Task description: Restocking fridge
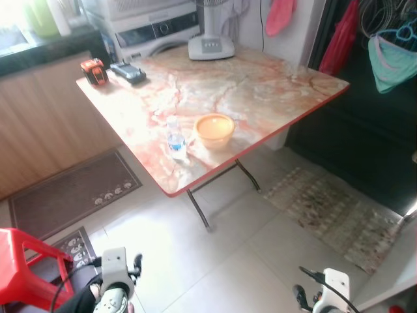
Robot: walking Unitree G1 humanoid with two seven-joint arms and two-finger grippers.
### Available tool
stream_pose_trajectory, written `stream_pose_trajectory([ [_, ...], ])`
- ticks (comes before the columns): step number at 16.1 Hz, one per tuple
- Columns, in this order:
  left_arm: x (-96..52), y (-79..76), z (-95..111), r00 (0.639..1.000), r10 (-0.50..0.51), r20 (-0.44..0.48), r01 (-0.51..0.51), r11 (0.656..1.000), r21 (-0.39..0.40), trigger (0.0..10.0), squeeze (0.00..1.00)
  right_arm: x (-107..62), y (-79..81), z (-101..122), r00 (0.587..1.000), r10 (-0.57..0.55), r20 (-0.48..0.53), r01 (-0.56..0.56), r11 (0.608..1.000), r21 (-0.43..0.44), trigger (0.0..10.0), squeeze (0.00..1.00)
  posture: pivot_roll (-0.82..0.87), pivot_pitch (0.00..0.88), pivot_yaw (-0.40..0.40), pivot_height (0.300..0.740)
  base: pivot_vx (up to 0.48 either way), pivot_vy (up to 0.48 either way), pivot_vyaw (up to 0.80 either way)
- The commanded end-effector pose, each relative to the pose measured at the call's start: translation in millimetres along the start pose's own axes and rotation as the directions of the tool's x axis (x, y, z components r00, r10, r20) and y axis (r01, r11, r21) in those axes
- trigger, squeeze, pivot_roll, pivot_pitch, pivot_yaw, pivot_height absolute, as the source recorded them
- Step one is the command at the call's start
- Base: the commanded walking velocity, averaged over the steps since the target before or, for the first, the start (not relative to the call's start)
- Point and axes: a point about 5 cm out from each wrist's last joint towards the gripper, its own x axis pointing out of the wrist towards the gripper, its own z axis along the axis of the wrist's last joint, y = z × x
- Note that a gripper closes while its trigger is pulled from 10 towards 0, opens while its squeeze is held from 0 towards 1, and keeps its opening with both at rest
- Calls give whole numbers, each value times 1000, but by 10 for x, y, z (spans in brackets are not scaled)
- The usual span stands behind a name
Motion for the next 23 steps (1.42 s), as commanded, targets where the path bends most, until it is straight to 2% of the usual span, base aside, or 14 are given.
stream_pose_trajectory([
  [1,329,-134,757,971,-7,238,-2,999,39,10000,0,-5,-11,-18,1000,-3,-5,3,1000,6,10000,0,-90,0,74,740,0,0,0],
  [2,420,-176,1097,941,16,337,-40,997,66,10000,0,-5,-11,-18,1000,-3,-5,3,1000,5,10000,0,-90,0,74,740,0,0,0],
  [3,432,-163,1221,919,36,392,-69,995,69,10000,0,-5,-11,-20,1000,-2,-4,2,1000,4,10000,0,-89,0,73,740,0,0,0],
  [4,432,-160,1443,870,34,492,-81,994,74,10000,0,-6,-11,-22,1000,-1,-5,1,1000,1,10000,0,-90,0,73,740,0,0,0],
  [5,431,-173,1497,858,26,513,-76,994,78,10000,0,-6,-12,-22,1000,-1,-5,1,1000,0,10000,0,-90,0,73,740,0,0,0],
  [7,425,-227,1718,805,2,594,-58,996,75,10000,0,-8,-14,-26,1000,-2,-3,2,1000,1,10000,0,-94,0,75,740,0,0,0],
  [8,421,-260,1846,777,-5,630,-47,997,65,10000,0,-9,-15,-29,1000,-2,-2,2,1000,1,10000,0,-96,0,75,740,0,0,0],
  [9,399,-383,2094,722,-54,690,12,998,65,10000,0,-9,-15,-32,1000,-2,-1,2,1000,0,10000,0,-97,0,76,740,0,0,0],
  [11,360,-577,2266,678,-151,720,108,988,106,10000,0,-11,-14,-40,1000,-2,-2,2,1000,-2,10000,0,-98,0,79,740,0,0,0],
  [13,348,-791,2277,676,-275,683,250,958,139,10000,0,-12,-10,-48,1000,-3,-2,3,1000,-1,10000,0,-102,0,81,740,0,0,0],
  [15,327,-932,2243,657,-382,650,334,920,204,10000,0,-12,-7,-52,1000,-5,-2,5,1000,2,10000,0,-96,0,81,740,0,0,0],
  [18,370,-817,2196,695,-326,641,313,940,138,10000,0,-13,-2,-65,1000,-3,-6,3,1000,-2,10000,0,-94,0,81,740,0,0,0],
  [20,360,-749,2220,687,-295,664,329,941,78,10000,0,-29,-18,-124,1000,-4,-10,4,1000,-6,10000,0,-96,9,79,740,0,0,0],
  [23,325,-652,2180,680,-235,695,280,959,51,10000,0,-55,-50,-218,999,-10,-32,10,1000,-29,10000,0,-86,13,74,740,0,0,0],
])
